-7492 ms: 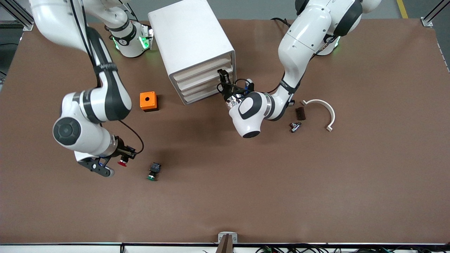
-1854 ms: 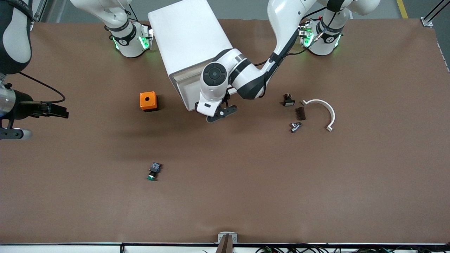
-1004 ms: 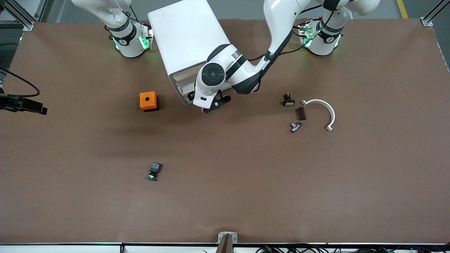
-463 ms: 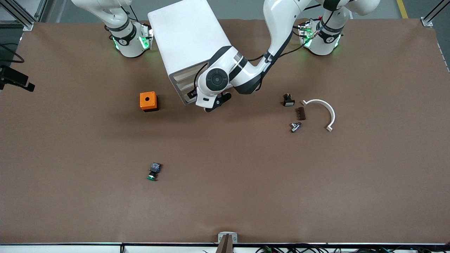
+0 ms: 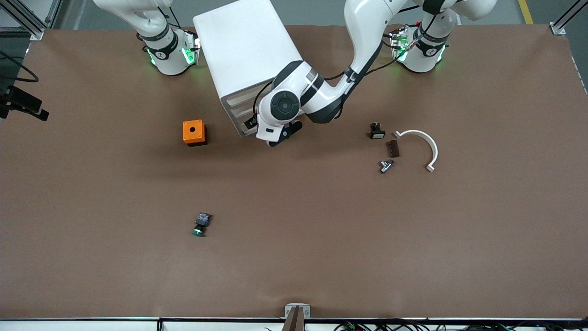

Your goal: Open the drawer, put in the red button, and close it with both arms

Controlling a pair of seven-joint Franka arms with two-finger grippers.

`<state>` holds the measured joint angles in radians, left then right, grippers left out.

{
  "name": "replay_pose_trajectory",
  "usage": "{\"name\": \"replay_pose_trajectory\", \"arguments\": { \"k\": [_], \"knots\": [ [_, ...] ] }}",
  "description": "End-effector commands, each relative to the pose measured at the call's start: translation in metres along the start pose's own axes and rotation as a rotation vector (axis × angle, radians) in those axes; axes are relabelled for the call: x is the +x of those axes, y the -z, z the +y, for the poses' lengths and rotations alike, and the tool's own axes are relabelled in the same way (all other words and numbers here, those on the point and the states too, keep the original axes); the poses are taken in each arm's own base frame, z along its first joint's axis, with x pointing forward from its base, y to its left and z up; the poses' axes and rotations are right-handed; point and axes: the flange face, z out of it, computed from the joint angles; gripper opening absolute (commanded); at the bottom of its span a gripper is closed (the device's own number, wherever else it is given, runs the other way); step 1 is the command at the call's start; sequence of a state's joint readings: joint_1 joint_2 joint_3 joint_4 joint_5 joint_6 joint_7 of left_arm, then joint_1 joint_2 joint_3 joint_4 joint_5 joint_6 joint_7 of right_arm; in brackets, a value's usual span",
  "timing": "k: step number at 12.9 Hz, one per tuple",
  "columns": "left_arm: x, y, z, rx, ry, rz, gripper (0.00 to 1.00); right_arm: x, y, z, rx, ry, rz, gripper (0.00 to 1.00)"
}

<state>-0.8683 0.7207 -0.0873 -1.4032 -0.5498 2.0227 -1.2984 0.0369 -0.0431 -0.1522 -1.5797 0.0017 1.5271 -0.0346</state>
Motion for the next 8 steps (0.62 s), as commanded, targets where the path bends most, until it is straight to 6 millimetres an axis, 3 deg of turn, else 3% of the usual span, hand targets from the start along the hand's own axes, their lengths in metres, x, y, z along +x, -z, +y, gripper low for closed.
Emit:
{"name": "replay_pose_trajectory", "arguments": {
  "k": [1,5,7,8],
  "knots": [
    [-0.005,0.005,-0.003,-0.011,0.028,-0.026,1.00,-0.020,0.004,-0.001,-0.020,0.056,0.038,1.00],
    [0.000,0.017,-0.002,-0.029,0.013,-0.020,1.00,-0.020,0.008,0.007,-0.020,0.089,0.050,1.00],
    [0.019,0.034,-0.002,-0.049,0.022,-0.004,1.00,-0.022,0.009,0.007,-0.014,0.086,0.052,1.00],
    [0.019,0.043,-0.002,-0.057,0.005,0.008,1.00,-0.023,0.011,0.007,-0.009,0.083,0.053,1.00]
  ]
}}
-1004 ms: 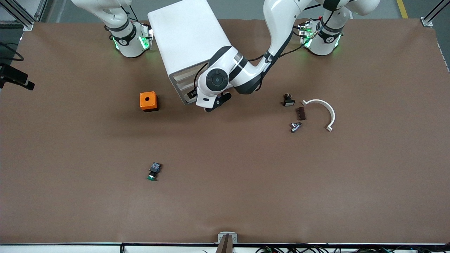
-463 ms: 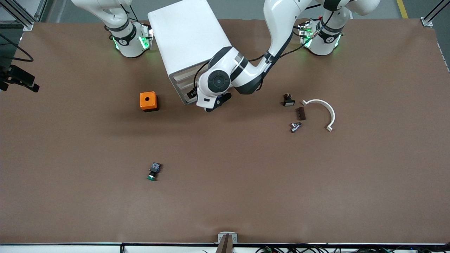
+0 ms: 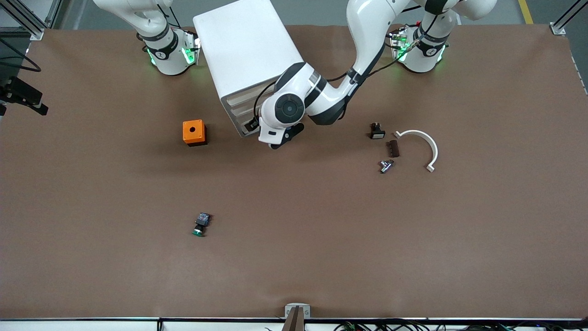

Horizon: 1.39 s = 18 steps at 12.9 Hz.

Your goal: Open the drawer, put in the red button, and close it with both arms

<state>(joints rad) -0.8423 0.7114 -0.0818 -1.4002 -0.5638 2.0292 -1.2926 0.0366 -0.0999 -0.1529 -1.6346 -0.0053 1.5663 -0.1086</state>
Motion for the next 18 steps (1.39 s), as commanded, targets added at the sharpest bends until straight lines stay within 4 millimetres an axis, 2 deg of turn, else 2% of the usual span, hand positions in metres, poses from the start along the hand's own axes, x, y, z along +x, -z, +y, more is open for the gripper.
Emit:
{"name": "replay_pose_trajectory", "arguments": {
  "k": [1,3,4,7,9,11,13,15,18],
  "knots": [
    [0.014,0.047,-0.004,-0.038,-0.026,0.044,1.00,-0.011,0.007,0.004,-0.007,0.007,0.015,1.00],
    [0.035,0.084,-0.006,-0.060,-0.030,0.120,1.00,-0.012,0.006,0.010,-0.005,-0.007,0.014,1.00],
    [0.042,0.109,-0.009,-0.061,-0.047,0.165,1.00,-0.013,0.006,0.010,-0.003,-0.016,0.011,1.00],
    [0.067,0.189,-0.038,0.036,-0.111,0.296,0.99,-0.015,0.006,0.008,0.022,-0.025,0.005,1.00],
    [0.081,0.262,-0.068,0.025,-0.191,0.330,0.99,-0.016,0.003,0.006,0.025,-0.056,-0.011,1.00],
    [0.095,0.314,-0.105,0.059,-0.252,0.316,0.99,-0.017,0.003,0.005,0.027,-0.071,-0.019,1.00],
    [0.118,0.374,-0.156,0.084,-0.325,0.297,0.99,-0.017,0.002,0.003,0.031,-0.066,-0.020,1.00],
    [0.132,0.416,-0.200,0.143,-0.376,0.339,0.99,-0.016,0.001,0.002,0.031,-0.057,-0.017,1.00],
    [0.161,0.449,-0.240,0.173,-0.409,0.361,0.99,-0.013,0.004,-0.001,0.046,-0.050,0.011,1.00]
  ]
}}
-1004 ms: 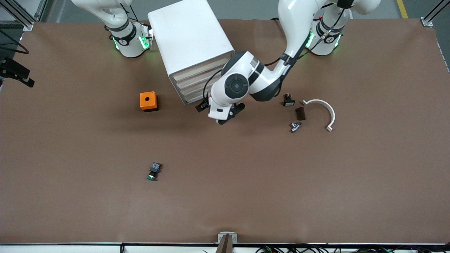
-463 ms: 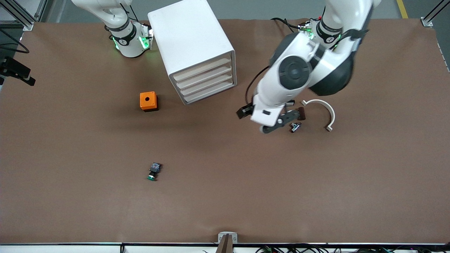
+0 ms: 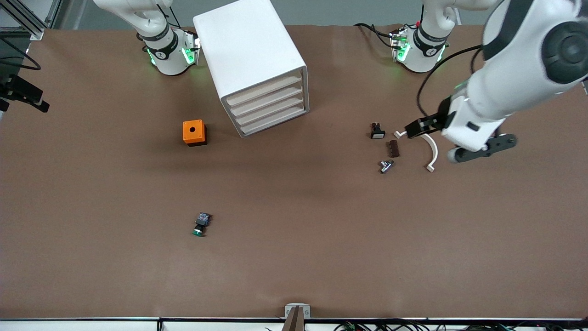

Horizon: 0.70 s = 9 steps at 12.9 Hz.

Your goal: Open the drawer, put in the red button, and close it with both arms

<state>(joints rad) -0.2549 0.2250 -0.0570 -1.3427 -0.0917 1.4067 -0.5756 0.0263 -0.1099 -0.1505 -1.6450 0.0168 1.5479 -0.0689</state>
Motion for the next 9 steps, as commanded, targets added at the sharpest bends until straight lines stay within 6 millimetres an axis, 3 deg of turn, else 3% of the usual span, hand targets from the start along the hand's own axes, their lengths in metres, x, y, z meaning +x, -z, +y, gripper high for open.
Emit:
{"name": "replay_pose_trajectory", "arguments": {
  "k": [1,6,9],
  "knots": [
    [0.008,0.004,-0.036,0.041,-0.039,0.006,0.99,-0.007,0.005,-0.003,0.021,0.002,0.031,1.00],
    [0.014,0.024,-0.105,0.049,-0.143,0.010,1.00,-0.007,0.005,0.000,0.016,0.011,0.036,1.00],
    [0.009,0.025,-0.134,0.048,-0.225,0.002,1.00,-0.006,0.005,0.003,0.005,0.011,0.040,1.00]
  ]
}}
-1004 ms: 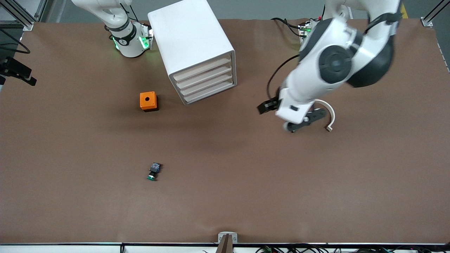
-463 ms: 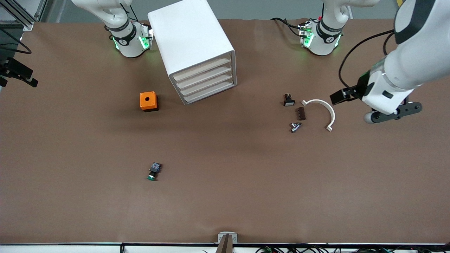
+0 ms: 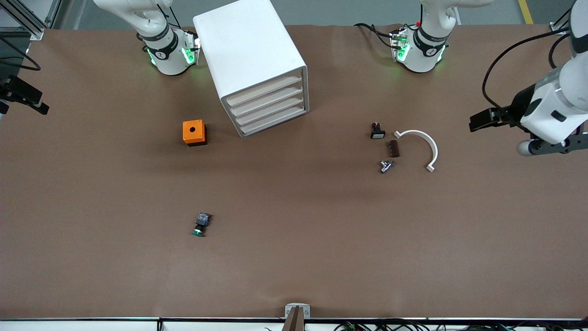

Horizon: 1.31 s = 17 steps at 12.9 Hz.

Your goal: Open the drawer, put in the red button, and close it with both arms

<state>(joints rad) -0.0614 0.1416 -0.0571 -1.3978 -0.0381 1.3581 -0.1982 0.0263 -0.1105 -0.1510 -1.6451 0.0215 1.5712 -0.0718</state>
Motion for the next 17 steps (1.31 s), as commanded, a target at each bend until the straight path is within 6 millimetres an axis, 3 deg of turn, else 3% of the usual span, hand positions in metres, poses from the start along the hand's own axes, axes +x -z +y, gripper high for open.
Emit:
{"name": "replay_pose_trajectory", "arguments": {
  "k": [1,4,5,9,15,17],
  "knots": [
    [-0.020,-0.005,-0.014,0.025,-0.050,-0.011,1.00,-0.008,0.003,0.003,-0.006,0.016,0.018,1.00],
    [-0.033,-0.015,-0.025,0.045,-0.069,0.012,1.00,-0.007,0.004,0.003,-0.024,0.027,0.027,1.00],
    [-0.039,-0.013,-0.035,0.041,-0.068,0.040,1.00,-0.007,0.005,0.003,-0.033,0.029,0.028,1.00],
    [-0.049,-0.007,-0.046,0.035,-0.083,0.101,1.00,-0.007,0.004,0.002,-0.033,0.031,0.025,1.00],
    [-0.059,0.014,-0.048,0.027,-0.059,0.163,1.00,-0.007,0.003,0.002,-0.032,0.031,0.022,1.00],
    [-0.063,0.032,-0.047,0.018,-0.059,0.160,1.00,-0.007,0.003,0.001,-0.032,0.032,0.020,1.00]
  ]
}}
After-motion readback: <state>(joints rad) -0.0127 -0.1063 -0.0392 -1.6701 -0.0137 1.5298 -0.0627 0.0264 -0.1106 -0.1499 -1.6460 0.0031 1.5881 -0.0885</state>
